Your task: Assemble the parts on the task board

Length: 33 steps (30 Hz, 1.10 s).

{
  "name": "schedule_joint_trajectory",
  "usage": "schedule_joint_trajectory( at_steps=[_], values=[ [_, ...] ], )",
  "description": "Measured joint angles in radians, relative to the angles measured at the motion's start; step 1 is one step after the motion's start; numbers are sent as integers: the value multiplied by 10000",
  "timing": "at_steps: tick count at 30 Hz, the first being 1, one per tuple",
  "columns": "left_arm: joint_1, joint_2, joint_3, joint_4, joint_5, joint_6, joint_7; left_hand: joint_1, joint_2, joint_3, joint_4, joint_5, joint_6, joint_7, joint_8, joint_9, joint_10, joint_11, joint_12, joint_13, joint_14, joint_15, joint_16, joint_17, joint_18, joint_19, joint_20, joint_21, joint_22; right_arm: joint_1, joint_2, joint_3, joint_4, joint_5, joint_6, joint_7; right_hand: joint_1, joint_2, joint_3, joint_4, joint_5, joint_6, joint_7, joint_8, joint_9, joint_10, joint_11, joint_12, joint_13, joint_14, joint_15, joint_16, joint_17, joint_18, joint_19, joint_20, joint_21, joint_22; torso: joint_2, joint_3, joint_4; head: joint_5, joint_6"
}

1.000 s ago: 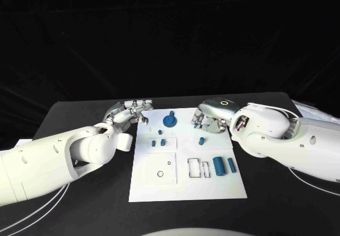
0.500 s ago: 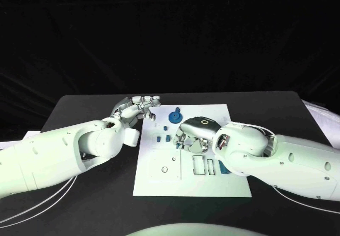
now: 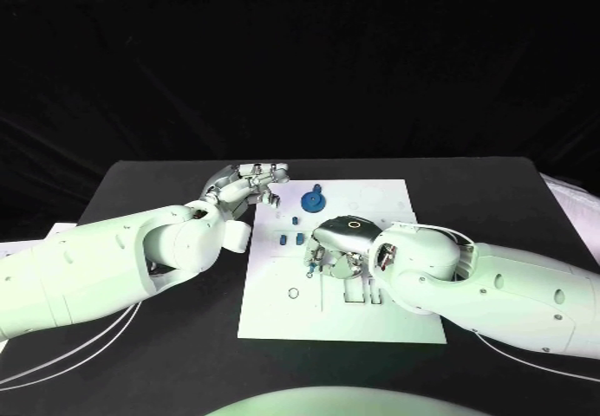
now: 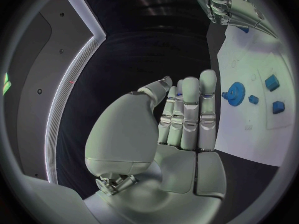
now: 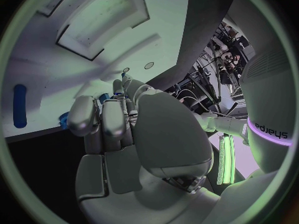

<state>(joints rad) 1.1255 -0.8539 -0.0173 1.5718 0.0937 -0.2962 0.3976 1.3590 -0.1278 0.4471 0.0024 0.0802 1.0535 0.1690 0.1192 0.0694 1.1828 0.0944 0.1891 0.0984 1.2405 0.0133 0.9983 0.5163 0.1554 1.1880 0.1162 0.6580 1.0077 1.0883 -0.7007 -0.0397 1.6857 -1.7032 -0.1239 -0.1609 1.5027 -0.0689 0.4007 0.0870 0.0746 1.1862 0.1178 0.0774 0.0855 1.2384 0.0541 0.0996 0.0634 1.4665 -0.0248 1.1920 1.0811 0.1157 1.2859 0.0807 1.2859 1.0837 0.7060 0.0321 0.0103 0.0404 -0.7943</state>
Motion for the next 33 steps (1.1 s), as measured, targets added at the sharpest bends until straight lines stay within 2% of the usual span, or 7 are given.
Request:
schedule_joint_trajectory(
  at_steps=[33],
  values=[
    [0,-10,2,-4,1,55,-80,0,0,1,0,0,0,0,0,1,0,0,0,-2,-1,3,0,2,0,0,0,2,2,-46,309,-56,-200,-379,591,63,-137,-29,24,-30,-62,-58,14,-4,9,10,11,-19,-2,0,-1,-8,-19,0,0,0,0,-15,-3,-4,3,81,-140]
  ],
)
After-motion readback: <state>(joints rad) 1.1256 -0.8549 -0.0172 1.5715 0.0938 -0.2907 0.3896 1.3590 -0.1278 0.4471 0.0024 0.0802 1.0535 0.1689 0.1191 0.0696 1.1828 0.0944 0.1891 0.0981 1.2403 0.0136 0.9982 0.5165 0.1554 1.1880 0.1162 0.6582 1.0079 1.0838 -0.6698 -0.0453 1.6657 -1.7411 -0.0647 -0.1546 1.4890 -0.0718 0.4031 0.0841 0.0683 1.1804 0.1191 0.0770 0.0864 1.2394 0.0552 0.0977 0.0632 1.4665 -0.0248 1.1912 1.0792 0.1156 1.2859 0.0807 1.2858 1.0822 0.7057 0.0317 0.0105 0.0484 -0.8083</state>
